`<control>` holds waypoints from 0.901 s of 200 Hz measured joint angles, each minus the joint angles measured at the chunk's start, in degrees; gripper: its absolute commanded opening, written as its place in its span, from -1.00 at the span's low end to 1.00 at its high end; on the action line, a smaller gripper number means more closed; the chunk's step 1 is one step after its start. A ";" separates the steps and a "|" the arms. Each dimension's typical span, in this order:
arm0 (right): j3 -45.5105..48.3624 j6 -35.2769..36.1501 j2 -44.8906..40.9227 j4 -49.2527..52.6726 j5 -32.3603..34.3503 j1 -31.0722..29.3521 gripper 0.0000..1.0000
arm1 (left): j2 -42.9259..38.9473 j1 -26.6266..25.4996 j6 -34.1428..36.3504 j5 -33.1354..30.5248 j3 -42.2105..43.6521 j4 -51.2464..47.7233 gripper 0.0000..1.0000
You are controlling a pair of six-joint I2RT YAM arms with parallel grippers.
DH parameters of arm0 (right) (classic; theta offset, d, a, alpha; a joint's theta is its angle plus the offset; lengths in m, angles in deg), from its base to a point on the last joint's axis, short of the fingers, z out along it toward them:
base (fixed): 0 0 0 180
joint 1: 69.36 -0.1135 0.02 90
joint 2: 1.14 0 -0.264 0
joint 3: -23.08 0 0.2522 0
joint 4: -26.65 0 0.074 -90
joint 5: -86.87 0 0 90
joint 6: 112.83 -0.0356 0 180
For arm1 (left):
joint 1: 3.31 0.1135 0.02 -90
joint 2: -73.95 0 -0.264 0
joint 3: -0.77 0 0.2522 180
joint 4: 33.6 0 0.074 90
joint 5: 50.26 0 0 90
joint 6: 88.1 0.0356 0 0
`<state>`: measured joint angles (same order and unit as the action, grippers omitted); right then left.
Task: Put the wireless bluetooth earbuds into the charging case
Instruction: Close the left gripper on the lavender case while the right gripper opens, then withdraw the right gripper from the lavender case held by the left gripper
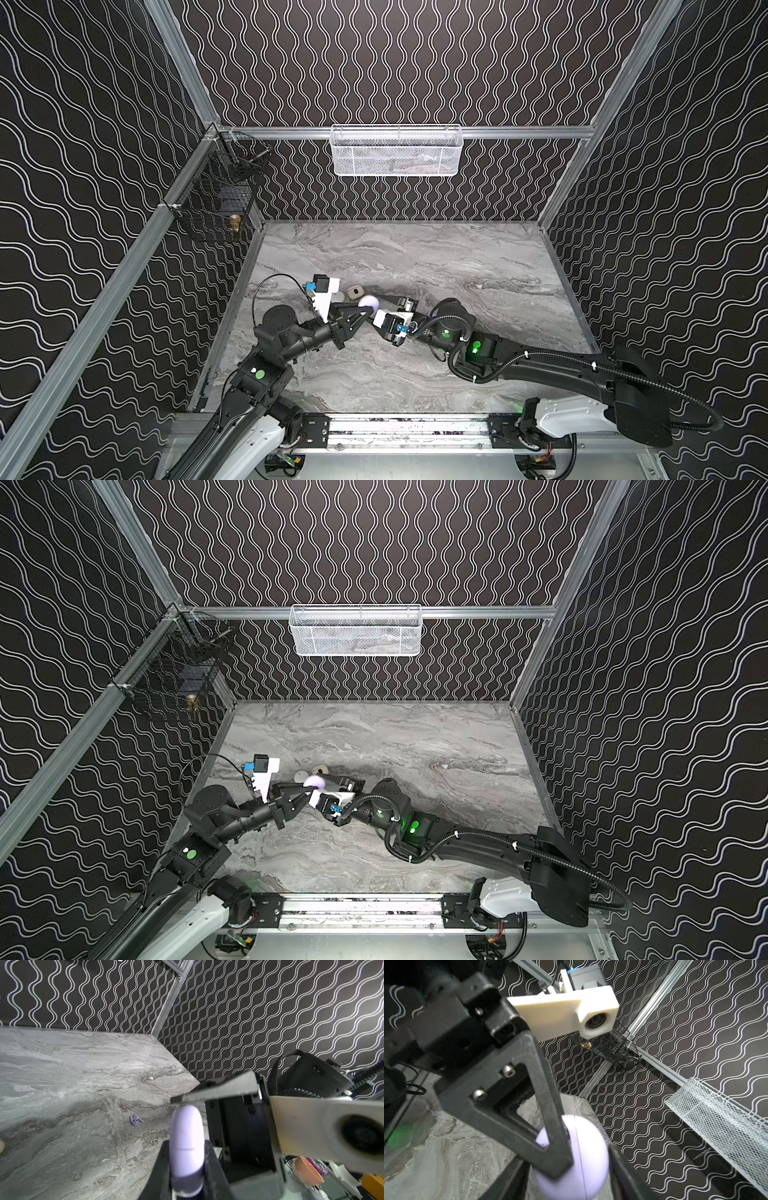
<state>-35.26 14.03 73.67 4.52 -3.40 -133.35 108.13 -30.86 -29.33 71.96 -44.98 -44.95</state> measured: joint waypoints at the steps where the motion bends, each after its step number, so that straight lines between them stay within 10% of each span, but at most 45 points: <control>1: 0.17 -0.02 -0.17 0.00 0.02 0.00 0.44 | 0.04 0.00 0.02 0.00 0.09 0.11 -1.00; 84: 14.73 -8.61 -14.62 -5.57 0.02 1.11 0.31 | 1.42 0.00 15.89 3.74 14.78 21.24 -1.00; 180: 9.44 -11.76 -7.93 -7.23 -1.77 1.14 0.14 | 1.68 -0.04 19.76 10.64 16.48 32.00 -1.00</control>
<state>-25.82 2.27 65.74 -2.72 -5.17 -132.21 109.81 -30.90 -9.57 82.61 -28.50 -12.95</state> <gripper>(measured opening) 0.579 0.197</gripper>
